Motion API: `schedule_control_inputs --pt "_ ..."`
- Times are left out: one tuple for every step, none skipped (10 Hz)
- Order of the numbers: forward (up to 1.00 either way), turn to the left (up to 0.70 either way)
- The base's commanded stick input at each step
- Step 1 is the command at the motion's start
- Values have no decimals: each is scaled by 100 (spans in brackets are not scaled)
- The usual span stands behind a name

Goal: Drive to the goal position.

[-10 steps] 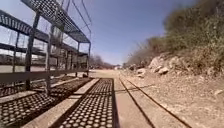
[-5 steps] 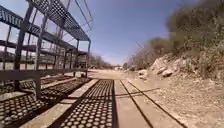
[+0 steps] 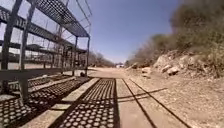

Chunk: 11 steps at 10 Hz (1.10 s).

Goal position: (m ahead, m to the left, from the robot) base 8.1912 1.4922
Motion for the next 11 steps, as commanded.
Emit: schedule_control_inputs --pt "70 0" --pt "70 0" --pt "70 0" --pt "70 0" --pt "70 0" --pt "70 0" --pt "70 0" --pt "70 0" --pt "70 0" --pt "70 0" --pt "70 0"
